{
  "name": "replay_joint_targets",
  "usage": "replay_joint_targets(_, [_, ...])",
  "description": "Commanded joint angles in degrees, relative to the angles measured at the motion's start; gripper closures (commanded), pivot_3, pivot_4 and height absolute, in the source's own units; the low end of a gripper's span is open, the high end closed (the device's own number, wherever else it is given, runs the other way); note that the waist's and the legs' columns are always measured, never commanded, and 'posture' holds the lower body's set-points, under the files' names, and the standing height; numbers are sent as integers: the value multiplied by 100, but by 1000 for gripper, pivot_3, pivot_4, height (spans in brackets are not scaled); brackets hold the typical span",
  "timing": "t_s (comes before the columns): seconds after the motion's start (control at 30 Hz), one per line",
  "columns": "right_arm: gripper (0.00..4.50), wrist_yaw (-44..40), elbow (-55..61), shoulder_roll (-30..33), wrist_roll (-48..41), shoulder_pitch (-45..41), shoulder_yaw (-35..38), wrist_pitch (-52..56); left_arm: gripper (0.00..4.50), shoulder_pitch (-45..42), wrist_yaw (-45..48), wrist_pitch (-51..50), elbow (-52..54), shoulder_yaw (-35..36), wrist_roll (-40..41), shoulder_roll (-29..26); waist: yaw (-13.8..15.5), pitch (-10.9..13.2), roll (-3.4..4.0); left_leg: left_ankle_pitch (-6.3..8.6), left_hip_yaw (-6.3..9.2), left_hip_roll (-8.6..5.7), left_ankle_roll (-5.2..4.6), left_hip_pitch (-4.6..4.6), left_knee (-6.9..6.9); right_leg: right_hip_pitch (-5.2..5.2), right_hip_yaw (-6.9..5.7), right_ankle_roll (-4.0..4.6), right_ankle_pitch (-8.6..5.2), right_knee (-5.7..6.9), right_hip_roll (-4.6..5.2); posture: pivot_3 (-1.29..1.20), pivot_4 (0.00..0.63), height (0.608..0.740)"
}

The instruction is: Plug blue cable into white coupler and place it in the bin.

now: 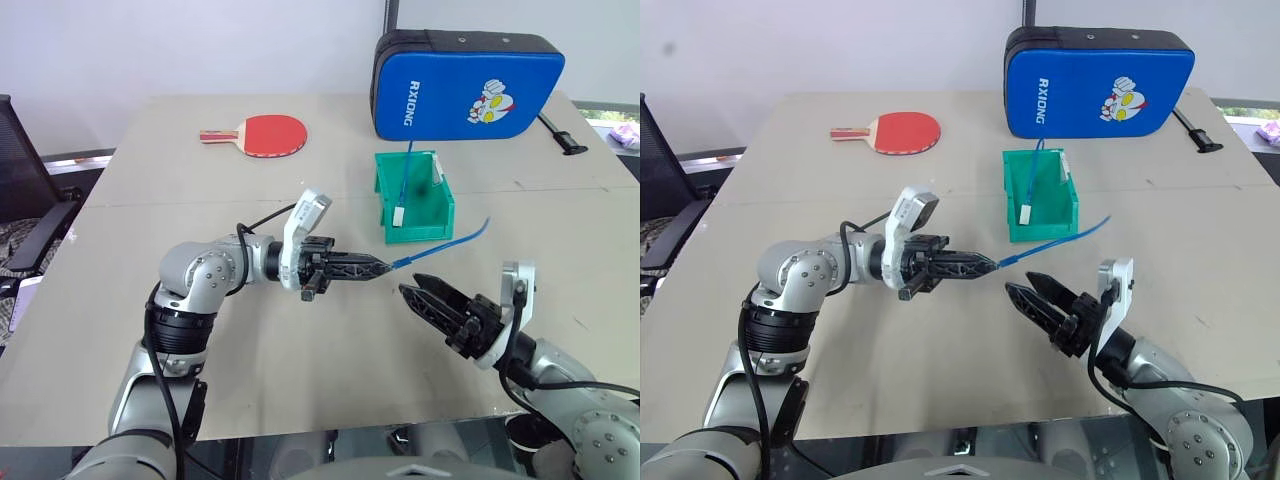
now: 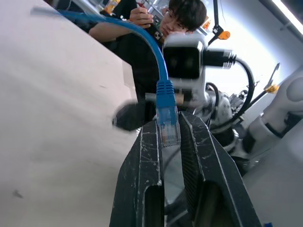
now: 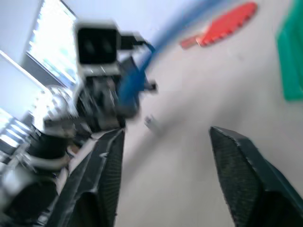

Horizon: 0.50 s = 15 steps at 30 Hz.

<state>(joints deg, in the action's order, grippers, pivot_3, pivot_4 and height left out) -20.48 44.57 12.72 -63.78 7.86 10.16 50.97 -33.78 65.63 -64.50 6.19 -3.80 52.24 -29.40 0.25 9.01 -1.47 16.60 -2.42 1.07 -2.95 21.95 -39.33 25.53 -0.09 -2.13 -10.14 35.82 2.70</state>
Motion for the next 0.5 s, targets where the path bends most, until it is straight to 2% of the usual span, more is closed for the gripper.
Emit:
replay_joint_targets(0.03, [1565,375,-13,73,-772,-280,76,-190,4500,-9,-219,-140,275,256,334,68,-4,0,0,0,0,-1,0,0,1,0,0,5,3,0,0,0,150,740])
replay_joint_targets(0.33, [1565,782,-232,420,-1320,-698,-225,-407,4500,43,-450,-162,534,237,486,116,-44,0,0,0,-3,-8,0,-2,0,-1,5,4,2,0,0,0,150,740])
replay_joint_targets(0.43, [2368,823,-253,514,-1318,-751,-347,-421,4500,60,-522,-148,567,251,526,153,-71,0,0,0,-3,-8,0,-2,0,-1,5,4,2,0,0,0,150,740])
replay_joint_targets(0.5, [3307,836,-262,590,-1303,-766,-408,-452,4500,66,-557,-128,574,259,537,165,-81,0,0,0,-3,-8,0,-1,0,-1,6,4,2,-1,0,0,150,740])
